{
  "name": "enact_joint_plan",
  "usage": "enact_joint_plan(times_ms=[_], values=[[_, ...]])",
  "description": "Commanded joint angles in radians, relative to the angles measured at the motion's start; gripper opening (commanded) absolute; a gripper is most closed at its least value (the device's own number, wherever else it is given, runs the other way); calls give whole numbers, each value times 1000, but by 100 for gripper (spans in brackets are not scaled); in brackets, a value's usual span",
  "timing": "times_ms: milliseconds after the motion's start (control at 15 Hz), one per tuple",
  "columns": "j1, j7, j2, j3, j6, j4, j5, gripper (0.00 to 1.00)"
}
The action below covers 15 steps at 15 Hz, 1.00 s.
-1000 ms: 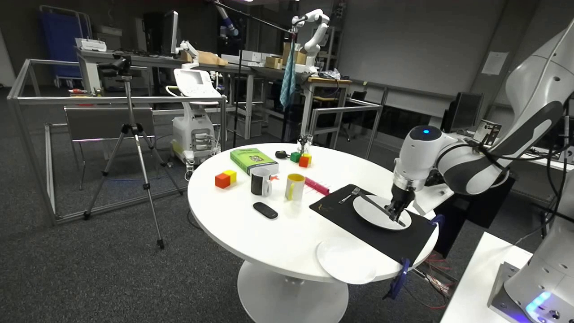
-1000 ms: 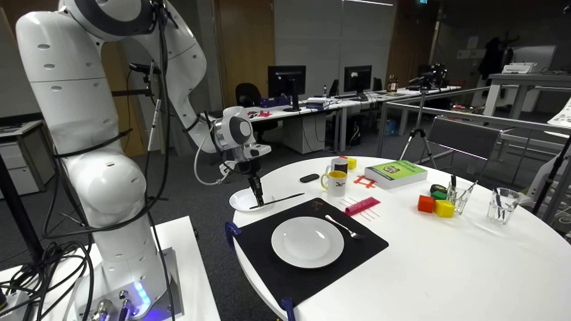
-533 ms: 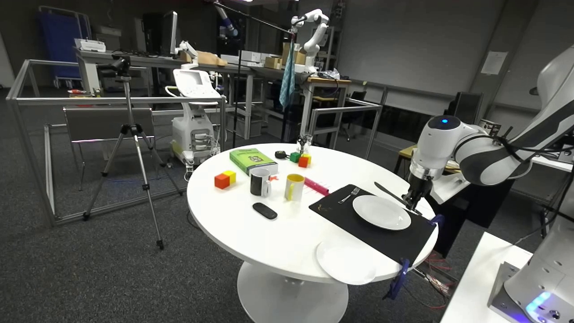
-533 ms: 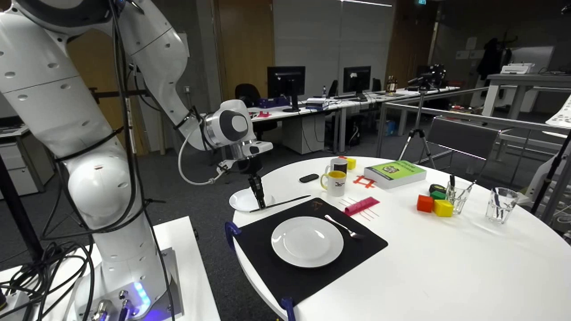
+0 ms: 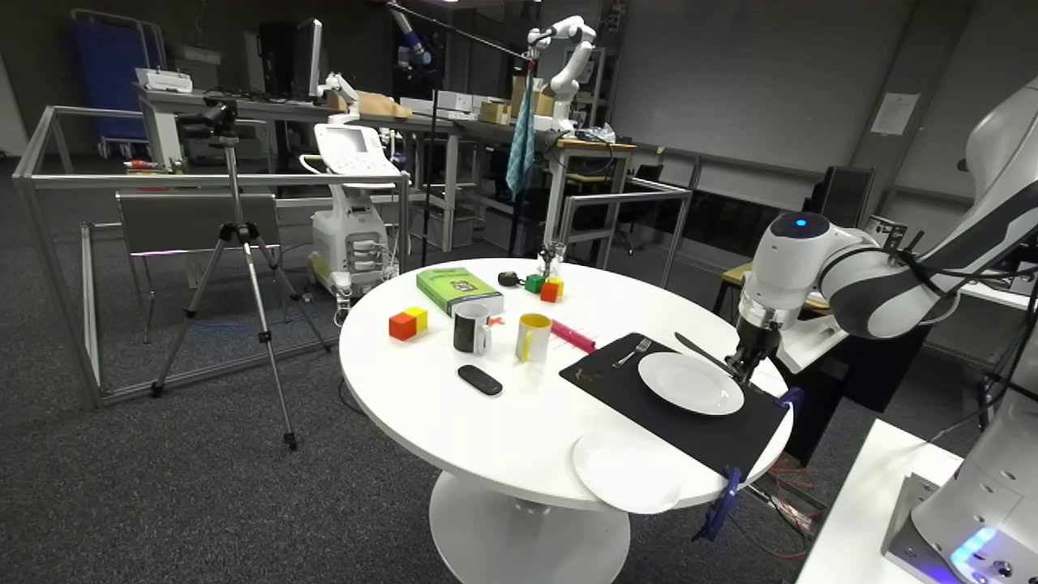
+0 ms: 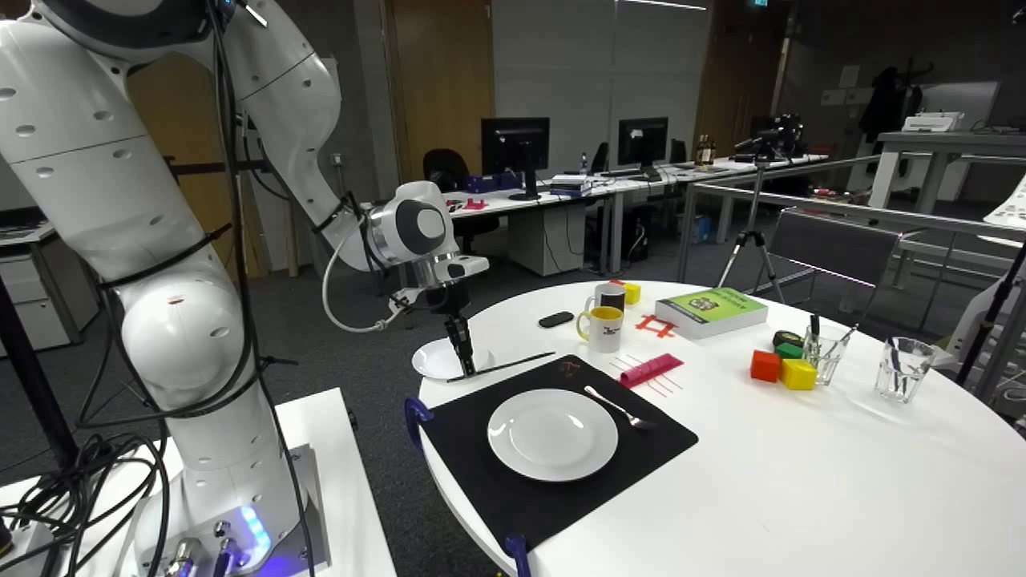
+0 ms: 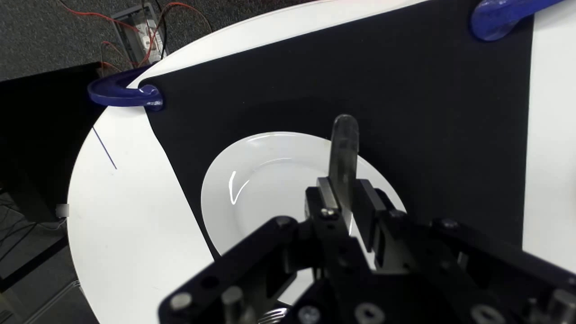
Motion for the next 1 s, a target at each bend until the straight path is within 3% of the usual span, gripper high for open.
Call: enact_joint_plan(times_ms=[0, 267, 333, 933], values=[[-40, -11, -2, 43, 2, 0, 15, 17], [-40, -11, -2, 43, 2, 0, 15, 17], [-40, -11, -2, 43, 2, 0, 15, 4], [-149, -77, -25, -4, 86, 7, 2, 4]])
